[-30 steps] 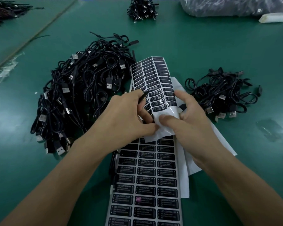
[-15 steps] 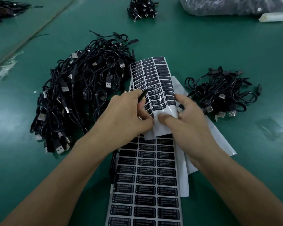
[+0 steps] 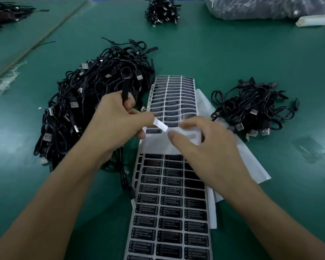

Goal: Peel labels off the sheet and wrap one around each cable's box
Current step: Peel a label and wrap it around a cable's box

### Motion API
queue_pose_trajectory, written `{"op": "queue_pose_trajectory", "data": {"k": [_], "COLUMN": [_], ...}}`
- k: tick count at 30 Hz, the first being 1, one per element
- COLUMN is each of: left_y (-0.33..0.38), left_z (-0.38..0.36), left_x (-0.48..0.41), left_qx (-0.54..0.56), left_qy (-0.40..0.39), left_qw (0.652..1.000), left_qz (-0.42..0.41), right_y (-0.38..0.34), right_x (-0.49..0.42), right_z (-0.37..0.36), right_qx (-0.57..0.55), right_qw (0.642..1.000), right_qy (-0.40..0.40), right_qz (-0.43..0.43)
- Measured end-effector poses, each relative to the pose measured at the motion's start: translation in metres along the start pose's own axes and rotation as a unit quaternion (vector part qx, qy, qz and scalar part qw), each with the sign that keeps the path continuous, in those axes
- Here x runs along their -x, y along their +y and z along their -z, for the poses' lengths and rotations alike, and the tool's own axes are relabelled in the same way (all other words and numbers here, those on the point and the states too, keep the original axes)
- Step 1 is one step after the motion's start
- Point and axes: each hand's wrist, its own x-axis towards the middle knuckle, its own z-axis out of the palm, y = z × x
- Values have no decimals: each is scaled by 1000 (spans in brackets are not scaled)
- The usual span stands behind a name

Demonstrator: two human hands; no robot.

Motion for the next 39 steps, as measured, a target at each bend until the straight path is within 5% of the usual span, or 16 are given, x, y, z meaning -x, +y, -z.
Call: {"op": "queue_pose_trajectory", "data": {"k": [8,13,21,24,26,30,39], "left_y": [1,1,8,12,14,17,13], "left_z": [-15,-21,-24,-24,-23,-24,-23], "left_x": [7,9,12,13,14,17,17], "left_qx": [38,28,84,102,106,108,92], "left_qy": [-53,-37,-51,-51,-51,-67,-86], "left_qw": [998,999,995,993,993,991,992], "left_qz": [4,2,24,27,28,28,13], "right_y": [-2,-8,-7,-6,-4,-7,-7], "right_x": [0,0,0,-1,-4,-10,-10], "right_z": [11,7,0,0,2,6,5], "right_qx": [161,149,163,93,-52,-266,-290], "right_qw": [986,969,964,980,993,964,956], "right_qy": [41,112,127,108,76,15,12], "right_qz": [26,160,170,138,78,-21,-28]}}
